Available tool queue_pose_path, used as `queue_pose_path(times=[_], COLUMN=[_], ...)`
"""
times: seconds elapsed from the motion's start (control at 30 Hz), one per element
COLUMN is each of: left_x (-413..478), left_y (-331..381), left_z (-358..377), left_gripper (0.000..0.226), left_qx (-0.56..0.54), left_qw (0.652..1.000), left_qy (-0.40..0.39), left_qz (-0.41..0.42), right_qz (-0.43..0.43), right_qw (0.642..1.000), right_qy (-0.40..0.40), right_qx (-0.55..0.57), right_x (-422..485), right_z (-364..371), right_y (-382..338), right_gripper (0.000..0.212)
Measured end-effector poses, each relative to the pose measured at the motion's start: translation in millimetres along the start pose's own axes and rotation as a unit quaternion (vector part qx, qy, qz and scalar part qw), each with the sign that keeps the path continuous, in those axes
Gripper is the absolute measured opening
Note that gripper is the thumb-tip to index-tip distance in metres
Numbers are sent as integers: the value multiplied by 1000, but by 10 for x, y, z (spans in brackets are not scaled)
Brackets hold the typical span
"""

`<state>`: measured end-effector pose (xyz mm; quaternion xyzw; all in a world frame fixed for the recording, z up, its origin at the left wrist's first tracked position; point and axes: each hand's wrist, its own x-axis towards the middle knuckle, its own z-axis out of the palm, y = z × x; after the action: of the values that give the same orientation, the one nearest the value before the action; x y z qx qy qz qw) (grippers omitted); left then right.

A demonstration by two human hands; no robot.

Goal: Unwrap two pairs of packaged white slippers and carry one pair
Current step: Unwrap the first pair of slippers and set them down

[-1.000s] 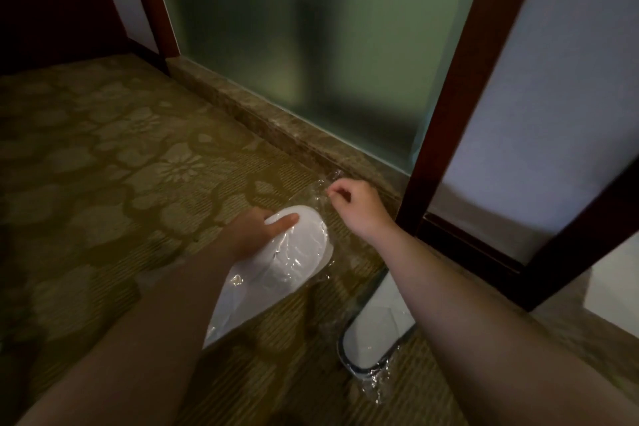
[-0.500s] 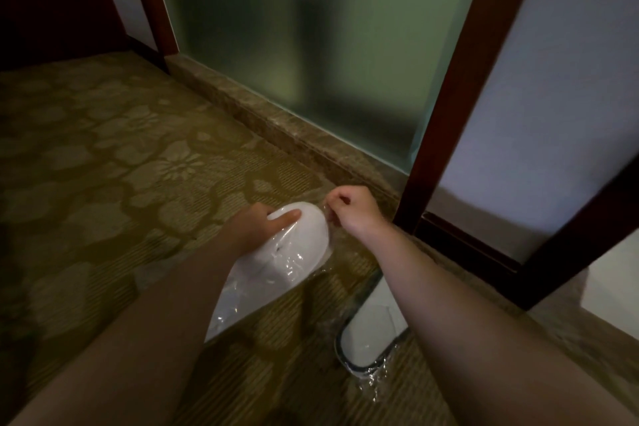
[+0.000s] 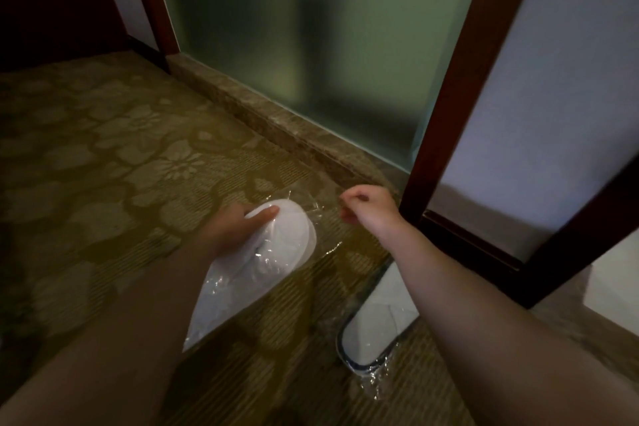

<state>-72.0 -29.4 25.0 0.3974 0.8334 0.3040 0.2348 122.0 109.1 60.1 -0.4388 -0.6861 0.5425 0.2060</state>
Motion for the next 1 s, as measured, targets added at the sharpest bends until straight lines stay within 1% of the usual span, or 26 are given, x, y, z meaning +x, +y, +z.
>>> queue_pose_path(times=[0.07, 0.13, 0.2, 0.33, 0.43, 0.5, 0.57, 0.6, 0.67, 0.73, 0.8, 0.83, 0.9, 0.97, 1.0], left_x=[-8, -12, -24, -12, -4, -8, -2, 16, 56, 81, 103, 125, 185, 204, 202], left_y=[83, 166, 215, 211, 202, 217, 274, 298, 321, 284, 203, 160, 125, 160, 197], left_z=[-12, -5, 13, 38, 57, 55, 56, 67, 90, 135, 180, 195, 182, 143, 124], left_gripper=[51, 51, 53, 49, 48, 42, 40, 42, 49, 59, 68, 71, 76, 81, 82], left_qx=[20, 25, 27, 36, 47, 70, 123, 149, 165, 155, 145, 125, 37, -87, -165], left_qw=[1000, 999, 997, 997, 996, 994, 988, 985, 982, 985, 987, 989, 993, 983, 971], left_qy=[-2, 14, 28, 27, 29, 34, 55, 69, 86, 70, 38, 30, 39, 72, 89], left_qz=[17, 46, 67, 65, 72, 78, 71, 60, 19, -27, -58, -73, -109, -144, -149], right_qz=[13, 33, 59, 94, 62, 28, -2, -12, -18, 0, 11, 6, 0, 16, 25], right_qw=[997, 989, 981, 962, 957, 961, 969, 972, 972, 974, 980, 984, 990, 993, 994], right_qy=[-72, -133, -181, -257, -269, -250, -208, -184, -138, -94, -46, -23, 23, 68, 85], right_qx=[36, 58, 32, -9, -85, -111, -133, -149, -187, -208, -193, -177, -140, -91, -65], right_x=[10, 20, 2, -48, -95, -114, -103, -89, -50, -24, -20, -27, -39, -27, -17], right_z=[30, 25, -12, -67, -42, 9, 50, 61, 59, 24, -37, -72, -133, -188, -209], right_y=[-44, -100, -142, -134, -154, -166, -165, -154, -95, -9, 63, 84, 94, 110, 127], right_gripper=[27, 20, 8, 26, 26, 25, 23, 21, 15, 17, 18, 19, 18, 28, 32])
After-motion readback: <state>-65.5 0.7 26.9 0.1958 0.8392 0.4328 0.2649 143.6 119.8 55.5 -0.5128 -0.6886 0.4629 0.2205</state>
